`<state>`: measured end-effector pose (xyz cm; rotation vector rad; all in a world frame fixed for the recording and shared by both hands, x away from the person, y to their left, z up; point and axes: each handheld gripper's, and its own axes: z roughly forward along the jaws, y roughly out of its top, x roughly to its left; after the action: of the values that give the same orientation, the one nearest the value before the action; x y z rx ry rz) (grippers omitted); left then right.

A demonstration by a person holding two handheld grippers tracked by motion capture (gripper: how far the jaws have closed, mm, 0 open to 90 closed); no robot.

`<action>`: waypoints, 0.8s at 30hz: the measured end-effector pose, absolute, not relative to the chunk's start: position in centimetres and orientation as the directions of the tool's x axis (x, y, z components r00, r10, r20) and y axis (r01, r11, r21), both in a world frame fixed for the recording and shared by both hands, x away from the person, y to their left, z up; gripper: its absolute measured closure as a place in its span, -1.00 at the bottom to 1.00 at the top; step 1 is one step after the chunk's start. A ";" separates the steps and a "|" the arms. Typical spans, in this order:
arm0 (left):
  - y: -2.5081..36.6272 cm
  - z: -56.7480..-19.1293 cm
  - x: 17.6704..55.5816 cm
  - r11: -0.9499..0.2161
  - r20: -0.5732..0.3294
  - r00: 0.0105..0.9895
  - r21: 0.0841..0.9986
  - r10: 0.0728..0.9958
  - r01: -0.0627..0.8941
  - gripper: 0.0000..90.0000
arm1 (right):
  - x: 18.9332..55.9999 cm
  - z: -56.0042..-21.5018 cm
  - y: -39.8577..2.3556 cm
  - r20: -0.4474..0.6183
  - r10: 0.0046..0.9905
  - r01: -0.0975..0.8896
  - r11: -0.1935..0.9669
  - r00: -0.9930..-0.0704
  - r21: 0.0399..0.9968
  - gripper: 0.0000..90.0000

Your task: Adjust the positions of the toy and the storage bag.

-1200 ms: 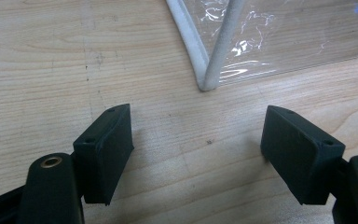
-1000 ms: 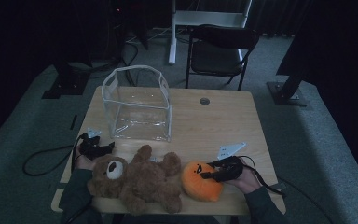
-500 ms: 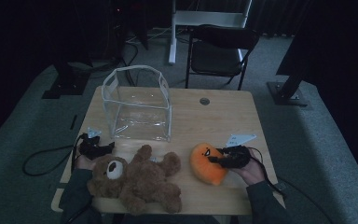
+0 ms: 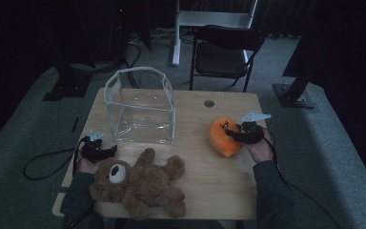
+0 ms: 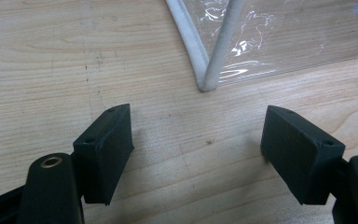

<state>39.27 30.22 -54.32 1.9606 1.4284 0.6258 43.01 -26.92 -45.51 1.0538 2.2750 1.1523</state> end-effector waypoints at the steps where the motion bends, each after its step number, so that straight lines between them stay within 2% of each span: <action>1: 30.2 -54.3 39.3 -0.217 0.014 0.301 0.722 0.954 0.657 -0.44 | 43.5 -45.5 -27.2 0.004 0.774 0.457 0.370 -0.633 0.809 0.31; 12: 30.2 -54.3 39.3 -0.218 0.014 0.301 0.722 0.954 0.656 -0.44 | 48.2 -46.4 -28.0 0.023 0.856 0.511 0.287 -0.517 0.810 0.28; 15: 30.2 -54.3 39.3 -0.217 0.013 0.301 0.723 0.953 0.656 -0.44 | 49.6 -48.1 -27.6 0.027 0.869 0.574 0.303 -0.494 0.761 0.06; 18: 30.2 -54.3 39.3 -0.218 0.014 0.301 0.722 0.953 0.656 -0.44 | 49.9 -48.3 -28.0 0.083 0.883 0.589 0.236 -0.463 0.773 -0.13; 21: 30.2 -54.3 39.3 -0.218 0.014 0.302 0.722 0.953 0.656 -0.44 | 49.7 -48.0 -28.1 0.069 0.882 0.581 0.246 -0.467 0.776 -0.32; 24: 30.2 -54.3 39.3 -0.218 0.013 0.302 0.722 0.953 0.656 -0.44 | 49.4 -47.6 -28.2 0.056 0.884 0.567 0.248 -0.463 0.785 -0.42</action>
<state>39.28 30.22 -54.33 1.9610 1.4272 0.6249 49.36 -28.22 -47.62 1.3265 2.1272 1.0787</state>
